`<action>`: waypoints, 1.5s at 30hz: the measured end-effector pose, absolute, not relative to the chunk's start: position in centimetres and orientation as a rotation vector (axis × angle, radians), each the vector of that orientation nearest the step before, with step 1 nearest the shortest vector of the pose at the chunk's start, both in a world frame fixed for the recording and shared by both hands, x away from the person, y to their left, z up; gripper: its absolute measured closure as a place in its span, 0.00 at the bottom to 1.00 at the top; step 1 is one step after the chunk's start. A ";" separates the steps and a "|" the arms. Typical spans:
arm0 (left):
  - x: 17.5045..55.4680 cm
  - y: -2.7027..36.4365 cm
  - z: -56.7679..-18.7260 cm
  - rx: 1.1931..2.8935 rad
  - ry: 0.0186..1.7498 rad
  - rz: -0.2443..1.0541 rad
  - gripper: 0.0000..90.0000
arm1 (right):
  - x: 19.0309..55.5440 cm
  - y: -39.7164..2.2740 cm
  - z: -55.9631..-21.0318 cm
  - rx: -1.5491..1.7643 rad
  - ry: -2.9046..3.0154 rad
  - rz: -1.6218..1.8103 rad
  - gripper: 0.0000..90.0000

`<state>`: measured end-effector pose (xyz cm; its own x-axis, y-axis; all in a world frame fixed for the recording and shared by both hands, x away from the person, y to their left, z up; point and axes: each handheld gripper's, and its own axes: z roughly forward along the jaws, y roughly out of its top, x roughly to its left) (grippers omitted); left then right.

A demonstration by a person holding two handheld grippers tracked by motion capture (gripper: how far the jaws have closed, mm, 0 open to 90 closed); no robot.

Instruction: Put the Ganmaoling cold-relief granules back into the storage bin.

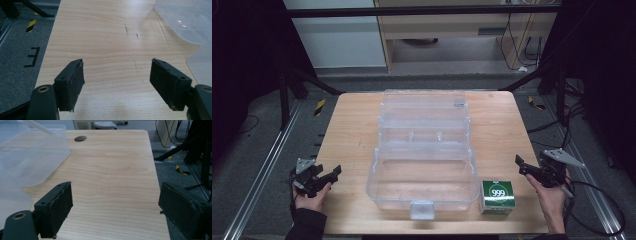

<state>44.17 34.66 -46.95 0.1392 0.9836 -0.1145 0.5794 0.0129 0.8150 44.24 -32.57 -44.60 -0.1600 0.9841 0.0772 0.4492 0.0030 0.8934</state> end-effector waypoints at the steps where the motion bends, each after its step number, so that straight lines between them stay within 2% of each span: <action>1: 44.2 34.7 -46.9 1.660 1.532 0.675 0.30 | 44.2 -32.6 -44.6 1.489 1.668 1.113 0.14; 31: 44.2 33.4 -47.5 1.778 1.503 0.633 0.31 | 42.6 -27.2 -37.0 1.049 2.138 1.084 0.07; 45: 44.3 33.1 -47.8 1.808 1.499 0.628 0.31 | 42.2 -25.3 -36.1 0.865 2.350 0.966 0.04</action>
<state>44.29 33.13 -47.78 0.2144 0.9747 -0.0639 0.6376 -0.0901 0.7651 42.17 -25.30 -36.15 -0.7004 0.6940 -0.1668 0.3761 0.5574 0.7401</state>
